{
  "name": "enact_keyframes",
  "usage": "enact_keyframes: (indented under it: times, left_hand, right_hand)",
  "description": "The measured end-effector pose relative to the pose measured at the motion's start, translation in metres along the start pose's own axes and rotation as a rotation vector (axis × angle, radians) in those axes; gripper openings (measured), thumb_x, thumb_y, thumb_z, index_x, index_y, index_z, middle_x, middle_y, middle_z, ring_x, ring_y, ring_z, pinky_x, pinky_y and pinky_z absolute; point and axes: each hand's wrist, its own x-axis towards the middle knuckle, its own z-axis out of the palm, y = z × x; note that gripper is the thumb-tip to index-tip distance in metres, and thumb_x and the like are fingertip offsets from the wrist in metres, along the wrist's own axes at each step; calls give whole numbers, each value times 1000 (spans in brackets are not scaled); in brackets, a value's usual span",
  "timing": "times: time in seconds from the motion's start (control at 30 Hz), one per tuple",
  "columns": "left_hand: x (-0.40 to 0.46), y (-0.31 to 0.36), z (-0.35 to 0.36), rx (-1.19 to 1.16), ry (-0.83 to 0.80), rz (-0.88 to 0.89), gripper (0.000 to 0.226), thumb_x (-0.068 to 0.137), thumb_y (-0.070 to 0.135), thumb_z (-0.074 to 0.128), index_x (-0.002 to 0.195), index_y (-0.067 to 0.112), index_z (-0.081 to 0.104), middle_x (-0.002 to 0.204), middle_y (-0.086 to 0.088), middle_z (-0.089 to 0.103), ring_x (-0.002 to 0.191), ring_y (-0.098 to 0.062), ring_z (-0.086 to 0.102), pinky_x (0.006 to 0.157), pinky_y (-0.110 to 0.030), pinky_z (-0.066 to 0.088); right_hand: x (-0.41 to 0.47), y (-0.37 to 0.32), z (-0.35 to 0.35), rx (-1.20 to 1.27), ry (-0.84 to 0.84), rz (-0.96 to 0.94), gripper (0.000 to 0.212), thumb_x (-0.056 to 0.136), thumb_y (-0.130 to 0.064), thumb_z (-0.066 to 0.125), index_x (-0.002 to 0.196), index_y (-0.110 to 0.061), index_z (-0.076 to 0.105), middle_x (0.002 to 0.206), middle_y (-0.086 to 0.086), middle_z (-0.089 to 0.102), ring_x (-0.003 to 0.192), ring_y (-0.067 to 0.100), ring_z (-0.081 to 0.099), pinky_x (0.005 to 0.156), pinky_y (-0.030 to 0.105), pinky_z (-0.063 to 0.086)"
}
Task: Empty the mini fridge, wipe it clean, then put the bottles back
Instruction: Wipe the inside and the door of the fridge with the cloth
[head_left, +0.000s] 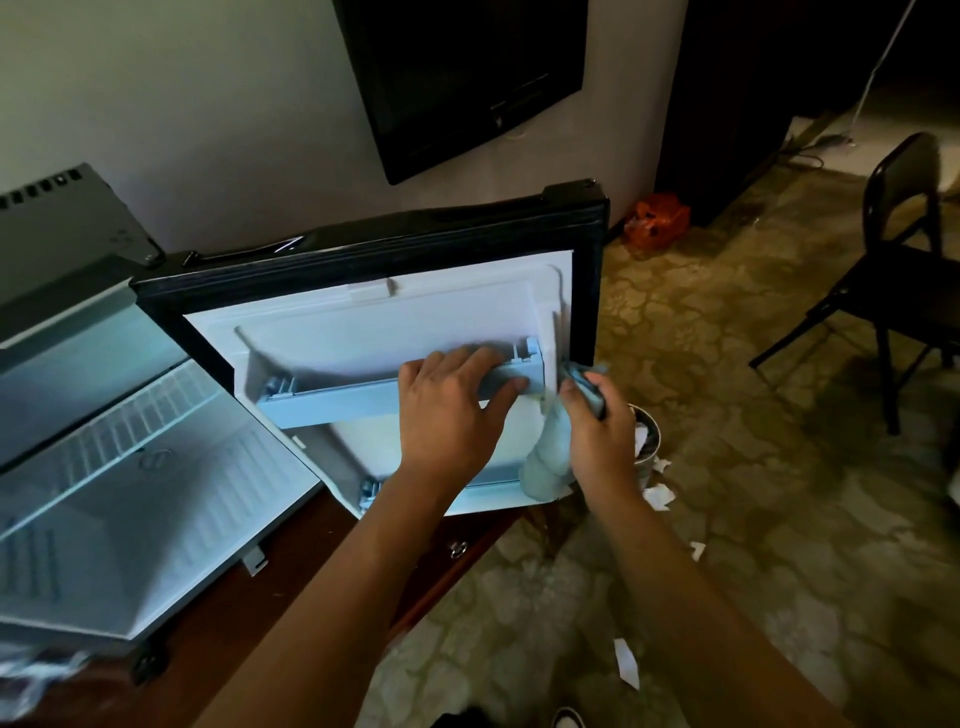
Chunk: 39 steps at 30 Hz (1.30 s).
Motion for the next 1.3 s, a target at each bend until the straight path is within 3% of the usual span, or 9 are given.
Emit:
enact_keyframes:
  times: [0.1, 0.23, 0.4, 0.57, 0.8, 0.97, 1.13, 1.3]
  left_hand:
    - [2, 1, 0, 3, 5, -5, 29, 90, 47, 67, 108, 25, 71, 105, 7, 72, 90, -20, 62, 81, -30, 26]
    - [2, 0, 0, 12, -2, -1, 30, 90, 48, 65, 110, 27, 71, 107, 9, 72, 90, -20, 62, 81, -33, 29]
    - [-1, 0, -1, 5, 8, 15, 29, 90, 48, 66, 109, 28, 71, 106, 10, 72, 89, -18, 61, 82, -34, 31]
    - [-1, 0, 0, 7, 21, 16, 28, 90, 47, 67, 108, 26, 71, 103, 9, 72, 89, -20, 62, 82, -36, 33]
    - [-3, 1, 1, 16, 39, 28, 28, 89, 47, 69, 106, 24, 71, 100, 6, 72, 86, -21, 62, 81, -36, 34]
    - [-3, 0, 1, 14, 29, 23, 31, 90, 49, 67, 107, 24, 71, 102, 6, 71, 88, -20, 62, 83, -37, 34]
    - [-4, -2, 1, 17, 38, 37, 30, 90, 49, 67, 106, 24, 71, 102, 7, 71, 87, -20, 61, 82, -35, 33]
    - [-5, -2, 0, 4, 40, 45, 29, 90, 48, 67, 108, 26, 70, 104, 7, 71, 87, -20, 61, 81, -35, 33]
  right_hand:
    - [3, -4, -2, -3, -11, 42, 12, 91, -32, 63, 97, -39, 56, 87, -26, 56, 79, -2, 56, 61, 13, 40]
    - [1, -19, -3, 49, -27, -15, 9, 89, -32, 66, 90, -38, 62, 95, -15, 65, 90, 8, 63, 76, 27, 51]
    - [-3, -49, -4, 28, -54, -184, 13, 88, -31, 65, 84, -43, 61, 85, -31, 63, 82, -9, 60, 60, 8, 46]
    - [-5, -31, -5, -30, -37, -114, 14, 89, -37, 64, 87, -50, 58, 97, -22, 62, 91, 3, 62, 74, 25, 52]
    - [-1, 13, -11, -115, -5, 74, 20, 89, -39, 66, 104, -43, 54, 101, -16, 52, 85, -4, 49, 64, 14, 36]
    - [-1, 20, -12, -117, -5, 114, 16, 89, -36, 66, 103, -39, 57, 89, -28, 49, 80, -7, 46, 63, 11, 29]
    - [-5, 5, -13, -48, 20, 49, 12, 86, -31, 71, 89, -39, 62, 84, -31, 55, 80, -3, 54, 62, 14, 37]
    - [-6, -28, -11, 44, 14, -91, 10, 83, -31, 73, 84, -39, 68, 85, -28, 67, 82, -10, 60, 59, 5, 45]
